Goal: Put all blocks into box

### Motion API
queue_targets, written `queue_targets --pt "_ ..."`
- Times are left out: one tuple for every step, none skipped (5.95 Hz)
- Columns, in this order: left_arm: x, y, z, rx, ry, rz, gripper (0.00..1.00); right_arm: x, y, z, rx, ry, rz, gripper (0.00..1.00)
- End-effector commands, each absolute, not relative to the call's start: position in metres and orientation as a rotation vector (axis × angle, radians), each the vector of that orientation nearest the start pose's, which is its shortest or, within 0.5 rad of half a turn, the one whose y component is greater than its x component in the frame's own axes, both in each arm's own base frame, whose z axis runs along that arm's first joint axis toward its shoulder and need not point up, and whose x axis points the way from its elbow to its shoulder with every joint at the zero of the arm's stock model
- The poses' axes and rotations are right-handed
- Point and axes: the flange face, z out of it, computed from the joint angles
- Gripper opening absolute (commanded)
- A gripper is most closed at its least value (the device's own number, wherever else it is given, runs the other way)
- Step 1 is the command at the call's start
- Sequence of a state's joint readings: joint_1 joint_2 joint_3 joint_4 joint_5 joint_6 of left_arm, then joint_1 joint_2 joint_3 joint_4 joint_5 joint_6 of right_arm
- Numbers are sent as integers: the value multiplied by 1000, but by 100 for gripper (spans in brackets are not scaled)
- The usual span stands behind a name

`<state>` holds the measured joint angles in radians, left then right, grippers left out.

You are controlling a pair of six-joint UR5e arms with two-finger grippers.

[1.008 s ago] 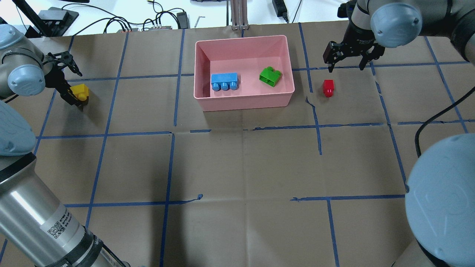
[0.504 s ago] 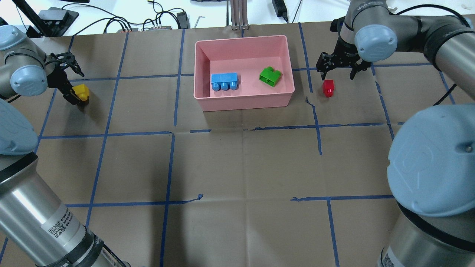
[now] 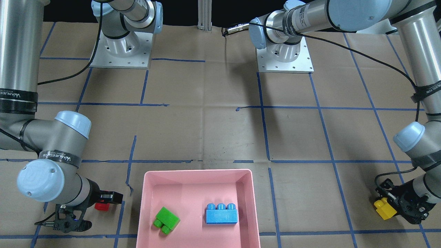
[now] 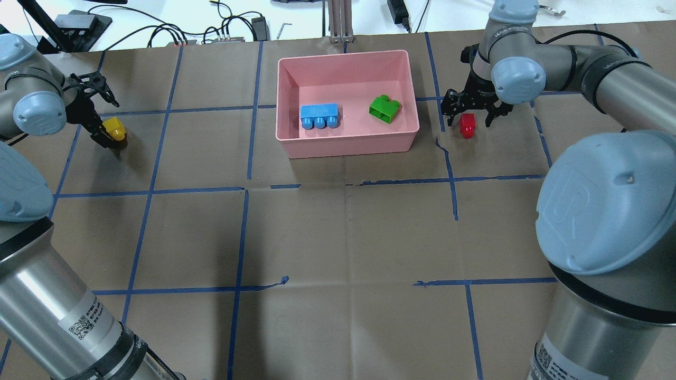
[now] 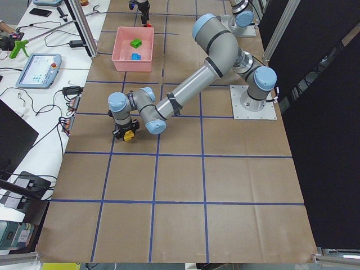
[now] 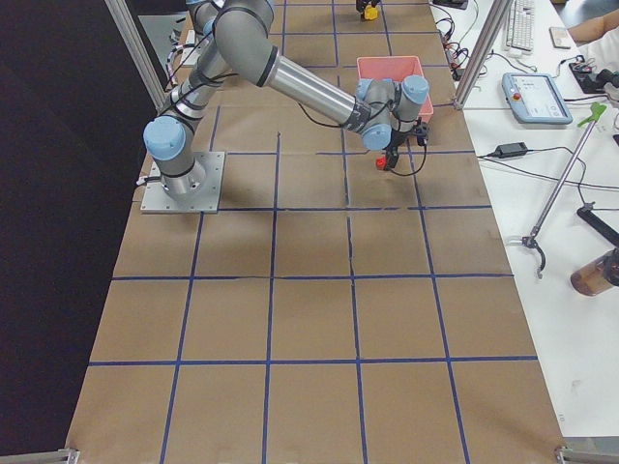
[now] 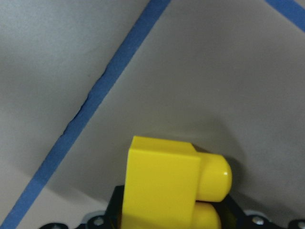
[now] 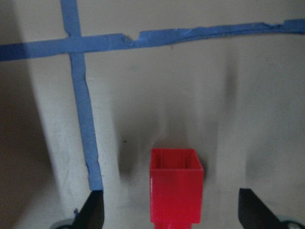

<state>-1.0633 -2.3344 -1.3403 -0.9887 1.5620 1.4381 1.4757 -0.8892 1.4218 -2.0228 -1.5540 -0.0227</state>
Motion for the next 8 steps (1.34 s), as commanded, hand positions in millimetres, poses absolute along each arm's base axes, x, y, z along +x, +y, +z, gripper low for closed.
queue_targets --pt "226 -707 206 1350 2798 -51 18 68 -707 181 99 3118 132 72" --pt "166 -715 240 1343 2805 -39 17 67 -708 184 75 3123 126 45" --pt "118 -720 263 1293 2801 -67 17 67 -708 184 60 3127 129 30" --pt "69 -724 277 1248 2815 -100 17 67 -708 189 58 3127 129 22" --pt "13 -722 286 1113 2860 -109 17 65 -710 200 58 3131 105 22" --pt "-46 -719 294 925 2910 -121 17 64 -713 236 22 3130 74 22" --pt "-101 -716 302 609 3007 -168 17 62 -707 281 3 3125 79 22" --pt "-153 -708 304 386 3072 -195 17 65 -688 327 1 3122 91 22"
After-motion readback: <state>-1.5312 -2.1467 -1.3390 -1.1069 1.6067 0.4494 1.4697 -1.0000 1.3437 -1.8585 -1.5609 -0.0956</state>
